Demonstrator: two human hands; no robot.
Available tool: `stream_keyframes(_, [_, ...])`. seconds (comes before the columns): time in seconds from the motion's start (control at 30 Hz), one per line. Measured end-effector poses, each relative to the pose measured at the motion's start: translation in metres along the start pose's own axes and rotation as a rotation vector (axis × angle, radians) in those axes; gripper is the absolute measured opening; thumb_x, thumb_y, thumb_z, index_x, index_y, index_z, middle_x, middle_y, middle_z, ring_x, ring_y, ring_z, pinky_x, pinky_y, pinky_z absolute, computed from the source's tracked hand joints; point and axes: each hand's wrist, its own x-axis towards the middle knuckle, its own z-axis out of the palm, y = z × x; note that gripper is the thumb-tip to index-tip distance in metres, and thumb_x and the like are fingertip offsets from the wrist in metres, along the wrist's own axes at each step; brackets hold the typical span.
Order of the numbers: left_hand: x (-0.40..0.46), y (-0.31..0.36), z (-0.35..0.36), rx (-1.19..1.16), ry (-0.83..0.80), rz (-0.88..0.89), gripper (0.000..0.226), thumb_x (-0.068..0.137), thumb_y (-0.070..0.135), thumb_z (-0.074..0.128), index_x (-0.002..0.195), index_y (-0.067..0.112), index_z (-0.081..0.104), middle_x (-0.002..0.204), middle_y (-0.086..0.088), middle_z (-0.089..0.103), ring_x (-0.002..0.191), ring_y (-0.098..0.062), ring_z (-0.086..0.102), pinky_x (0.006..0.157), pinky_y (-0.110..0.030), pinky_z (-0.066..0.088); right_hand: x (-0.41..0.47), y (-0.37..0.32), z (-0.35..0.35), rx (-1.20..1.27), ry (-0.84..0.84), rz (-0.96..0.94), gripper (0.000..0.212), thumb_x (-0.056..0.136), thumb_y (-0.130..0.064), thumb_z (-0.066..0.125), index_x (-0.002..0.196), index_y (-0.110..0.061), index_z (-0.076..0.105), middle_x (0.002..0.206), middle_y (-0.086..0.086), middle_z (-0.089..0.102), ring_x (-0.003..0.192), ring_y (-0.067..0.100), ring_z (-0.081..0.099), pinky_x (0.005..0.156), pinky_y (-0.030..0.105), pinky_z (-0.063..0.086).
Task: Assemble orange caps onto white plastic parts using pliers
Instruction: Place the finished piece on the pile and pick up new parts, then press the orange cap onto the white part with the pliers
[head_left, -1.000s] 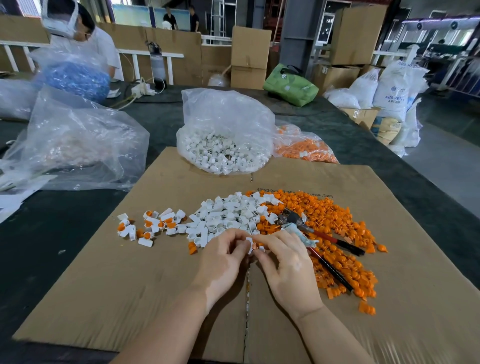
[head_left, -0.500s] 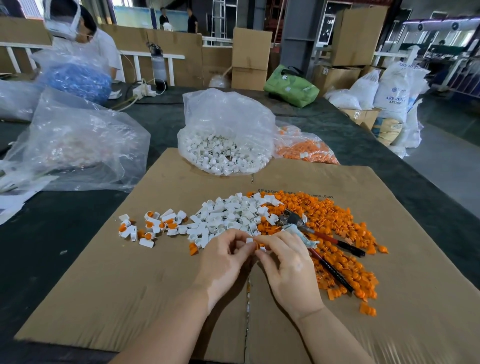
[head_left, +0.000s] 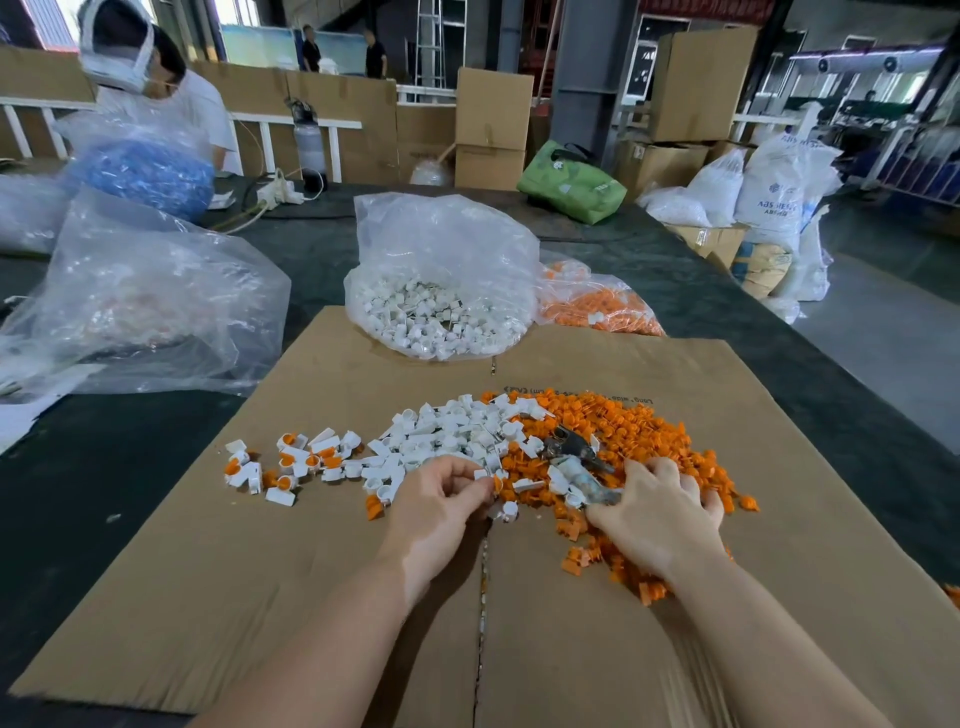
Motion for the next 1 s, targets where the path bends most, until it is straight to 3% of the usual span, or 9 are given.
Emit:
stream_keyframes(0.07, [0.001,0.001,0.0,-0.013,0.0,-0.022,0.005,0.087,0.015,0.065,0.084,0.011,0.066,0.07,-0.005,0.07,0.064,-0.009,0.064,0.062,-0.018,0.046,0.004,0.0,-0.004,-0.013,-0.055,-0.011,0.059,0.083,-0.05,0.05,0.134,-0.022,0.04,0.141,0.005,0.031,0.131,0.028,0.028,0.11,0.055,0.014])
stream_keyframes(0.17, [0.0,0.005,0.0,-0.063,-0.004,-0.055,0.004,0.088,0.011,0.063,0.086,0.008,0.065,0.065,-0.001,0.067,0.056,-0.002,0.063,0.053,-0.011,0.044,0.003,-0.002,-0.007,-0.059,0.001,-0.039,0.05,0.085,-0.051,0.048,0.125,-0.021,0.045,0.131,0.005,0.037,0.123,0.026,0.035,0.106,0.05,0.026])
stream_keyframes(0.27, [0.003,0.01,-0.001,-0.087,0.005,-0.087,0.005,0.088,0.012,0.063,0.084,0.009,0.065,0.07,-0.003,0.068,0.055,-0.003,0.06,0.055,-0.013,0.045,0.0,-0.006,-0.01,-0.07,0.115,-0.095,0.042,0.088,-0.05,0.046,0.116,-0.018,0.045,0.119,0.004,0.045,0.114,0.024,0.041,0.095,0.041,0.035])
stream_keyframes(0.37, [0.005,0.02,0.0,-0.259,0.03,-0.145,0.006,0.088,0.005,0.063,0.083,0.003,0.062,0.063,-0.006,0.064,0.046,-0.003,0.055,0.045,-0.011,0.042,-0.006,-0.018,-0.022,0.102,0.163,-0.21,0.028,0.092,-0.045,0.042,0.101,-0.018,0.047,0.104,0.001,0.051,0.098,0.021,0.047,0.079,0.034,0.042])
stream_keyframes(0.43, [0.007,0.028,-0.002,-0.405,0.032,-0.192,0.007,0.088,0.0,0.061,0.081,0.0,0.059,0.06,-0.009,0.059,0.042,-0.005,0.053,0.041,-0.013,0.041,-0.011,-0.028,-0.031,0.226,0.1,-0.286,0.028,0.094,-0.044,0.04,0.085,-0.018,0.047,0.089,0.0,0.052,0.083,0.02,0.05,0.067,0.033,0.039])
stream_keyframes(0.53, [0.017,0.034,-0.009,-0.403,0.038,-0.211,0.008,0.088,0.003,0.062,0.08,0.003,0.061,0.066,-0.008,0.061,0.053,-0.012,0.055,0.047,-0.02,0.042,-0.017,-0.041,-0.041,0.399,-0.111,-0.364,0.035,0.093,-0.037,0.043,0.069,-0.012,0.039,0.068,0.001,0.042,0.06,0.015,0.04,0.055,0.031,0.028])
stream_keyframes(0.73, [0.027,0.032,-0.015,-0.379,0.076,-0.224,0.009,0.086,0.005,0.065,0.077,0.005,0.063,0.061,-0.003,0.064,0.051,-0.008,0.059,0.049,-0.017,0.048,-0.027,-0.055,-0.05,0.671,-0.466,-0.322,0.019,0.092,-0.025,0.048,0.078,-0.013,0.043,0.06,0.006,0.034,0.049,0.013,0.029,0.048,0.027,0.024])
stream_keyframes(0.87, [0.029,0.031,-0.016,-0.372,0.092,-0.251,0.009,0.086,0.004,0.065,0.077,0.004,0.061,0.061,-0.006,0.064,0.048,-0.01,0.058,0.051,-0.02,0.048,-0.028,-0.056,-0.052,0.713,-0.568,-0.272,0.021,0.092,-0.024,0.047,0.078,-0.01,0.04,0.039,-0.008,0.037,0.036,0.009,0.038,0.046,0.024,0.03])
stream_keyframes(1.0, [0.03,0.031,-0.013,-0.368,0.121,-0.26,0.012,0.086,0.0,0.064,0.075,0.002,0.061,0.054,-0.005,0.062,0.044,-0.01,0.056,0.054,-0.023,0.049,-0.03,-0.056,-0.054,0.709,-0.598,-0.262,0.021,0.09,-0.024,0.05,0.076,-0.011,0.04,0.047,-0.007,0.042,0.041,0.01,0.04,0.047,0.024,0.033])
